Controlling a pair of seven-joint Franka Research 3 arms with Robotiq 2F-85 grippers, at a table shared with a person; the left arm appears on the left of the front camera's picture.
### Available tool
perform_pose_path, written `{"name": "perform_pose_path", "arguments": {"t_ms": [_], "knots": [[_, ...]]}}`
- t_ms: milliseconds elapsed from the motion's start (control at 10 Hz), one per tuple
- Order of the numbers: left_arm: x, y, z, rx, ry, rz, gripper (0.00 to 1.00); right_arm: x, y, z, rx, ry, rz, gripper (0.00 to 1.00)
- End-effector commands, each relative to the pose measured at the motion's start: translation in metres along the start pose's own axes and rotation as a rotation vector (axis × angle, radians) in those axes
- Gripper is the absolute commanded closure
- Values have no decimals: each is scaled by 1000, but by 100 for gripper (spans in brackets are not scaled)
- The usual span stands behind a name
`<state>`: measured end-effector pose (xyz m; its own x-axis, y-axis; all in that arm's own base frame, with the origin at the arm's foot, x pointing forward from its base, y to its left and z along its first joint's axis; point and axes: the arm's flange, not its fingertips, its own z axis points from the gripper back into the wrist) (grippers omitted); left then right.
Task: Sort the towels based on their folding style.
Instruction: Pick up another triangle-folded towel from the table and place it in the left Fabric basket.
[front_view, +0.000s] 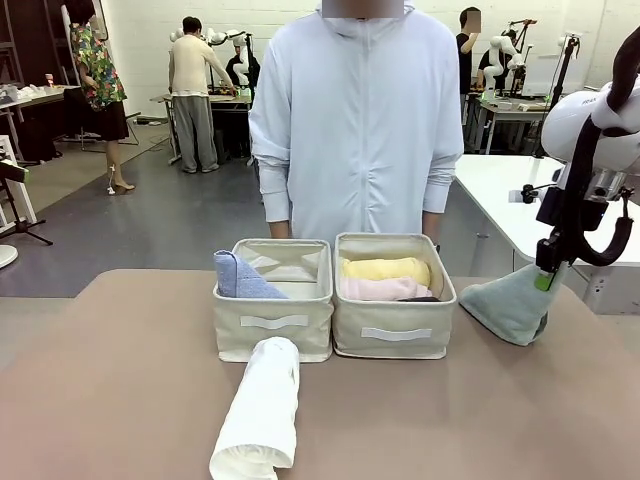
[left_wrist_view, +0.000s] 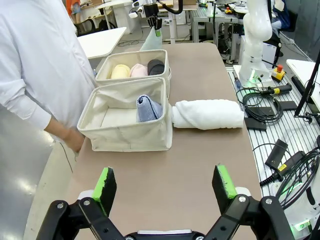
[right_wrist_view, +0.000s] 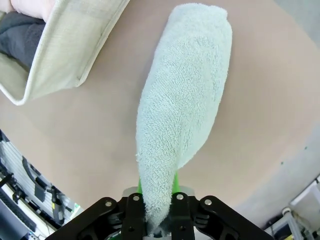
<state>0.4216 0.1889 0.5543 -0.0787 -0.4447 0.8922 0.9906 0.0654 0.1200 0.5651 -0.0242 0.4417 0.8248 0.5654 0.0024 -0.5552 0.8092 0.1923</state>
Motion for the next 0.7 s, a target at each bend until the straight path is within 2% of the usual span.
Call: {"name": "perform_pose_path", "arguments": {"t_ms": [0, 100, 200, 400, 600], "knots": [[1, 1, 1, 13, -7, -10, 0, -2, 3, 10, 6, 5, -27, 100], [1, 1, 1, 13, -7, -10, 0, -9, 9, 20, 3, -2, -26, 100], [1, 1, 1, 13, -7, -10, 0, -25, 24, 40, -19, 45, -21, 100], [1, 1, 1, 13, -7, -10, 0, -85, 70, 115, 6, 62, 65, 100], [1, 1, 1, 13, -7, -10, 0, -133, 111, 163, -60, 57, 12, 100]]}}
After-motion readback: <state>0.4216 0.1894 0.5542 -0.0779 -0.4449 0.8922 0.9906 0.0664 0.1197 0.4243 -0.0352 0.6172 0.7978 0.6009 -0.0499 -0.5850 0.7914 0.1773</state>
